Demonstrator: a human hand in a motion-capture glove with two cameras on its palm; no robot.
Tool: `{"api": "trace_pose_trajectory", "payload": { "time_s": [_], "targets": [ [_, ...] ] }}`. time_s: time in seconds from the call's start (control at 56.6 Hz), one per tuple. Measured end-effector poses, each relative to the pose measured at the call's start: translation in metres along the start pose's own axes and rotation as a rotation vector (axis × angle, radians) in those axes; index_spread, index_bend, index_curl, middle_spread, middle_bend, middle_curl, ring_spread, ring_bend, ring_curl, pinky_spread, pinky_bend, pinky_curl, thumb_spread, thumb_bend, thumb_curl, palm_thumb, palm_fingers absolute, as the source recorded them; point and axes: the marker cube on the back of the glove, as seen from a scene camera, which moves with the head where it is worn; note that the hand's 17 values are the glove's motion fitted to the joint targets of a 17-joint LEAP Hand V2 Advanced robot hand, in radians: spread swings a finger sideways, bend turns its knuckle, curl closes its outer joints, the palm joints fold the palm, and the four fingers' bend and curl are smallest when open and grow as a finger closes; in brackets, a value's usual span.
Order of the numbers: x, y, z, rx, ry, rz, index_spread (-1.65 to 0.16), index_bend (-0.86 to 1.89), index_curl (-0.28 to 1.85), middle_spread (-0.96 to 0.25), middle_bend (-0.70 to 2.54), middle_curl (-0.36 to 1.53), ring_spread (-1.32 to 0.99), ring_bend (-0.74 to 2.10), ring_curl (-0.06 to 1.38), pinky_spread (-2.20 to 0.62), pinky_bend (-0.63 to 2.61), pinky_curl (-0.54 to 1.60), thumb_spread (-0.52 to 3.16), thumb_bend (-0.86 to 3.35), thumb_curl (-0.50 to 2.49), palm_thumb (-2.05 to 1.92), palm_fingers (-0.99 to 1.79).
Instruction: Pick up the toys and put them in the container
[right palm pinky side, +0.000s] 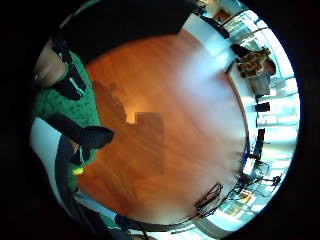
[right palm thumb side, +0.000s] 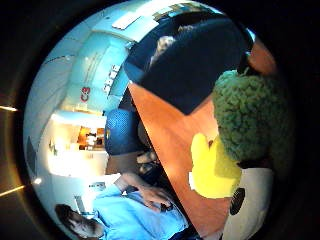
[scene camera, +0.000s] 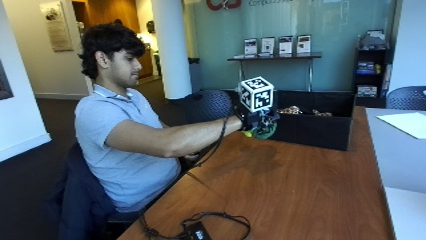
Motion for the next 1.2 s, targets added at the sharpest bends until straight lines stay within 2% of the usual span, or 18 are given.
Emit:
{"api": "trace_pose_trajectory", "payload": {
  "time_s": [0.212, 0.406, 0.583, 0.777, 0.813, 0.848, 0.883, 0.901, 0.936, 1.025, 1.201],
  "targets": [
    [-0.011, -0.037, -0.083, 0.118, -0.029, 0.063, -0.24, 0.15, 0.16, -0.04, 0.34, 0.39, -0.20, 0.98, 0.47, -0.38, 1.28, 0.42, 1.57, 0.64, 0.55, 0.81, 0.84],
    [-0.043, -0.083, -0.125, 0.162, -0.003, 0.044, -0.25, 0.15, 0.16, -0.04, 0.31, 0.43, -0.20, 0.97, 0.48, -0.39, 1.28, 0.43, 1.58, 0.65, 0.57, 0.81, 0.84],
    [-0.080, -0.134, -0.132, 0.184, 0.015, 0.046, -0.24, 0.14, 0.16, -0.03, 0.28, 0.45, -0.20, 0.97, 0.48, -0.38, 1.29, 0.43, 1.59, 0.68, 0.58, 0.80, 0.82],
    [-0.103, -0.178, -0.113, 0.155, 0.043, 0.077, -0.25, 0.10, 0.14, -0.02, 0.26, 0.49, -0.19, 0.98, 0.49, -0.38, 1.32, 0.44, 1.59, 0.70, 0.56, 0.76, 0.76],
    [-0.101, -0.181, -0.108, 0.135, 0.038, 0.090, -0.25, 0.08, 0.13, -0.02, 0.25, 0.49, -0.19, 0.97, 0.49, -0.38, 1.34, 0.44, 1.60, 0.69, 0.54, 0.72, 0.71],
    [-0.098, -0.184, -0.102, 0.107, 0.041, 0.106, -0.27, 0.08, 0.13, -0.01, 0.15, 0.47, -0.16, 0.84, 0.46, -0.35, 1.37, 0.46, 1.59, 0.61, 0.47, 0.55, 0.32],
    [-0.097, -0.187, -0.095, 0.084, 0.049, 0.117, -0.28, 0.14, 0.16, 0.00, 0.16, 0.47, -0.14, 0.78, 0.48, -0.32, 1.38, 0.47, 1.58, 0.56, 0.44, 0.46, 0.18],
    [-0.095, -0.188, -0.093, 0.079, 0.050, 0.120, -0.28, 0.20, 0.18, 0.01, 0.14, 0.45, -0.12, 0.67, 0.44, -0.29, 1.34, 0.46, 1.57, 0.51, 0.41, 0.37, -0.01],
    [-0.088, -0.184, -0.092, 0.079, 0.049, 0.121, -0.29, 0.23, 0.20, 0.02, 0.13, 0.44, -0.09, 0.55, 0.41, -0.24, 1.33, 0.46, 1.56, 0.46, 0.38, 0.28, -0.11],
    [-0.077, -0.177, -0.088, 0.081, 0.062, 0.123, -0.30, 0.26, 0.21, 0.03, 0.11, 0.38, -0.06, 0.38, 0.31, -0.13, 1.24, 0.39, 1.53, 0.36, 0.33, 0.11, -0.15],
    [-0.050, -0.157, -0.109, 0.096, 0.084, 0.154, -0.31, 0.26, 0.26, 0.03, 0.12, 0.33, -0.02, 0.31, 0.27, -0.02, 1.09, 0.33, 1.50, 0.27, 0.30, -0.01, -0.12]
  ]
}}
